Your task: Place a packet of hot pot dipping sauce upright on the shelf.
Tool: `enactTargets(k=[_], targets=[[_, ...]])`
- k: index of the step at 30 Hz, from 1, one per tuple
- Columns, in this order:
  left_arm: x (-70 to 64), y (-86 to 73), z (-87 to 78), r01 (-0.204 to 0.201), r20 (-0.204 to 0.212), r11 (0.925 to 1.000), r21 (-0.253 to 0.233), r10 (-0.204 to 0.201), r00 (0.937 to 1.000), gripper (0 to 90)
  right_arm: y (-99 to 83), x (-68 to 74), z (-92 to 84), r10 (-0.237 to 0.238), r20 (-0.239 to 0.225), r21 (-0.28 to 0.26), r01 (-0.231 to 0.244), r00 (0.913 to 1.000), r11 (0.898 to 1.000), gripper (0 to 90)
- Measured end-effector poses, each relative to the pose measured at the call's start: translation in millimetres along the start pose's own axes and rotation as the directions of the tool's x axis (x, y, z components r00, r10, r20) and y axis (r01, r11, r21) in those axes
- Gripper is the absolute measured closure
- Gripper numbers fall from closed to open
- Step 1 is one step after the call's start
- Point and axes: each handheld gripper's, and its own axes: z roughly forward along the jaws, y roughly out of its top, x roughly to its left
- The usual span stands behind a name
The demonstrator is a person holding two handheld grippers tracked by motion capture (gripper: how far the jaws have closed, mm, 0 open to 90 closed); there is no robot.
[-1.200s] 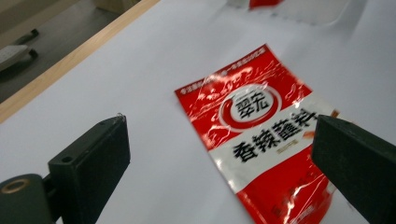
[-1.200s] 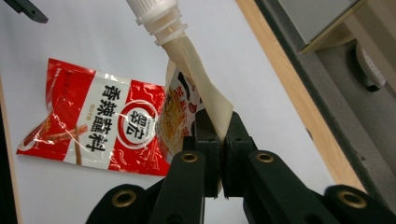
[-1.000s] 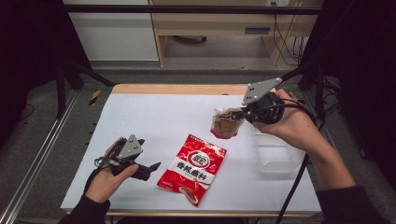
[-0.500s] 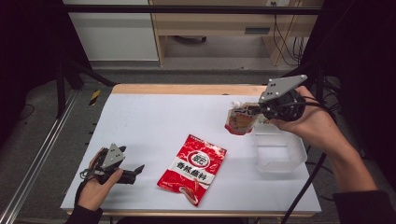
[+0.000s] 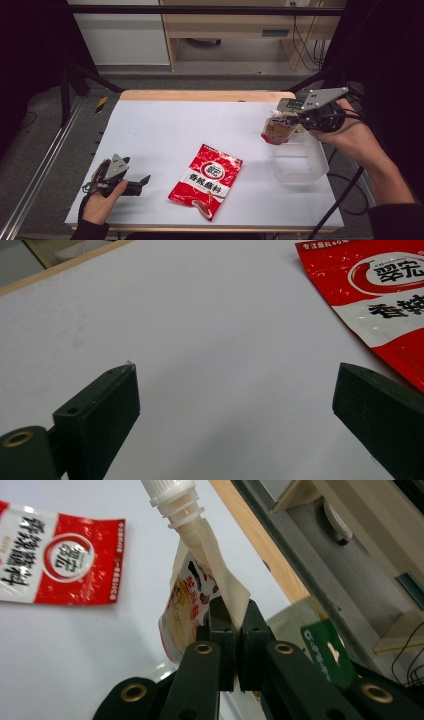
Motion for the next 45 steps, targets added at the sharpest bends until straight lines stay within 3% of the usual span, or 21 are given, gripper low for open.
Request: enactTargets(k=[12,17,33,45], targets=[[1.5,-1.9,1.0,0.022,0.006,0.9998,-0.001,-0.022,0.9997,5.0,-31.7,-28.0,20.3,0.008,0.007,0.046,-0.008,0.9999,0.999,88.4],[1.2,-1.8,0.8,0.024,0.005,0.9997,-0.001,-0.024,0.9997,5.1,-41.7,-36.1,21.1,0.024,0.02,0.029,-0.025,0.9995,0.999,88.3],[1.0,-2.4,1.0,0.03,0.006,0.9995,-0.002,-0.03,0.9995,5.1,-60.3,-43.4,22.8,0.048,0.04,0.032,-0.05,0.998,0.998,88.2],[0.6,-2.7,1.5,0.031,0.006,0.9995,0.002,-0.031,0.9995,5.1,-67.9,-40.4,36.7,0.057,0.003,0.041,-0.057,0.9984,0.998,88.1]])
